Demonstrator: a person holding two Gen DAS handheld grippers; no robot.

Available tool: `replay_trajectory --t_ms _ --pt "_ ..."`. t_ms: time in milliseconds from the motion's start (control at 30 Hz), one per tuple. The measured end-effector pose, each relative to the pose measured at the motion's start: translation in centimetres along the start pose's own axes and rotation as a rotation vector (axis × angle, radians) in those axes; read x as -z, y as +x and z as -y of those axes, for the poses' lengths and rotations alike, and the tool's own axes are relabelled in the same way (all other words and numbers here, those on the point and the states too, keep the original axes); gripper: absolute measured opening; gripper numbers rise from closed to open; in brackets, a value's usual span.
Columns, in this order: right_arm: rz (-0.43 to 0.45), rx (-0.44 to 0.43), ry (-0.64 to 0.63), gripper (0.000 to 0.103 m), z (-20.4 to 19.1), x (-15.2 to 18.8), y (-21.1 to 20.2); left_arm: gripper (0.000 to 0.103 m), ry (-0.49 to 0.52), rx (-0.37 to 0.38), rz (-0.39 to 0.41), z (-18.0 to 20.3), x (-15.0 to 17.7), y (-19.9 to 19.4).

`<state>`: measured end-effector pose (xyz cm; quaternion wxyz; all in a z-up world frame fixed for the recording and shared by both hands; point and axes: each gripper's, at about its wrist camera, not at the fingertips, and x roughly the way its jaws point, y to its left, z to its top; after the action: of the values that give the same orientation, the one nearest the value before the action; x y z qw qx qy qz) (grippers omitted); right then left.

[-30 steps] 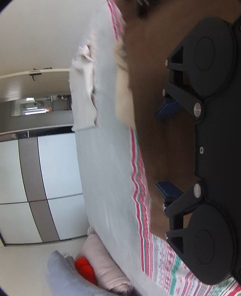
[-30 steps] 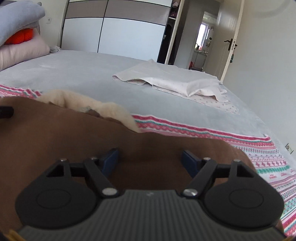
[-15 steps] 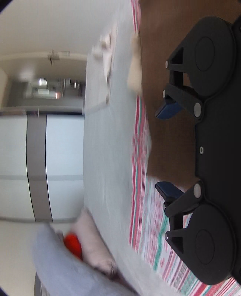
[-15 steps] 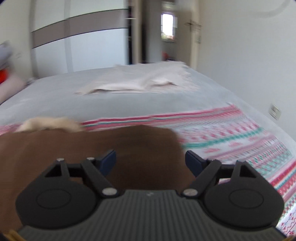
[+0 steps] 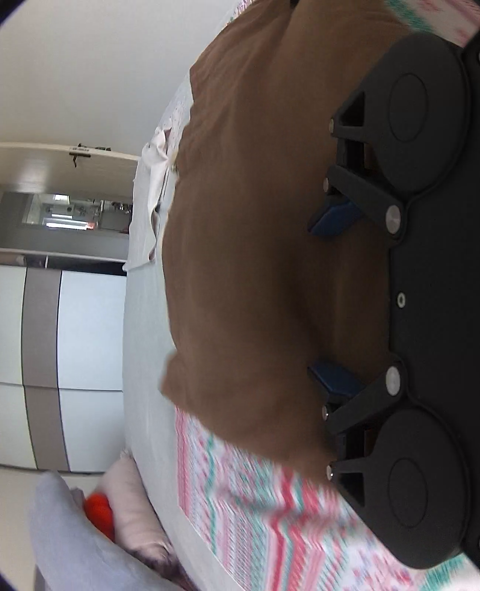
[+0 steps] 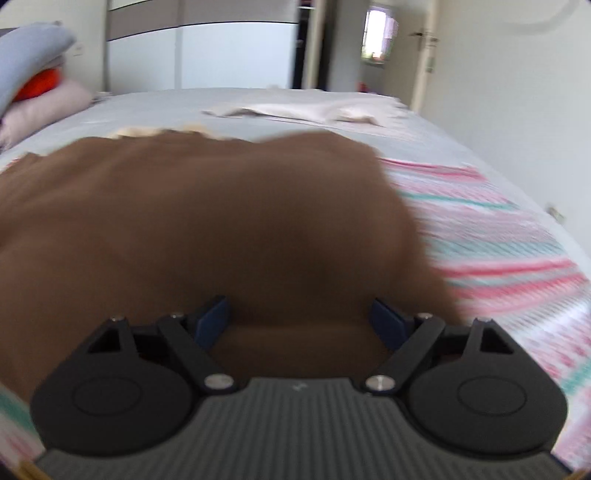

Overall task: Fold large clothes
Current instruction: 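Open both tools and release the folded jacket on the bed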

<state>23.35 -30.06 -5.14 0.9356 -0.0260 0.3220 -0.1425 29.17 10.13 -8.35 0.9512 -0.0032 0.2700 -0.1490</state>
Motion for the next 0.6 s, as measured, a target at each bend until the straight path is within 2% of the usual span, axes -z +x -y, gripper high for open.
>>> replay_trajectory --t_ms 67,133,200,267,400,500,600 --pt "-0.025 0.059 0.036 0.084 2.8 1.1 -1.0 0.075 -0.001 -0.072 -0.013 -1.7 0.2 -0.8" --pt "-0.057 0.02 0.168 0.085 5.9 1.6 -2.0 0.076 -0.042 -0.134 -0.043 -3.4 0.2 -1.8" --pt "-0.055 0.028 0.203 0.085 6.9 1.2 -3.6 0.073 -0.14 -0.142 -0.063 -4.6 -0.3 -3.3" --pt "-0.019 0.057 0.145 0.085 5.5 0.1 -5.4 0.074 -0.163 -0.128 -0.04 -3.7 -1.2 -4.9" --pt "0.027 -0.033 0.062 0.085 0.0 -2.7 -7.3 0.074 -0.118 0.009 0.003 1.4 -2.7 -6.9" --pt "0.002 -0.097 0.025 0.086 -4.3 -3.4 -6.8 0.074 -0.108 0.069 -0.052 4.6 -2.5 -5.6" --pt "-0.052 -0.12 0.071 0.086 -5.8 -2.1 -5.3 0.074 -0.123 0.035 -0.117 4.8 -0.5 -3.8"
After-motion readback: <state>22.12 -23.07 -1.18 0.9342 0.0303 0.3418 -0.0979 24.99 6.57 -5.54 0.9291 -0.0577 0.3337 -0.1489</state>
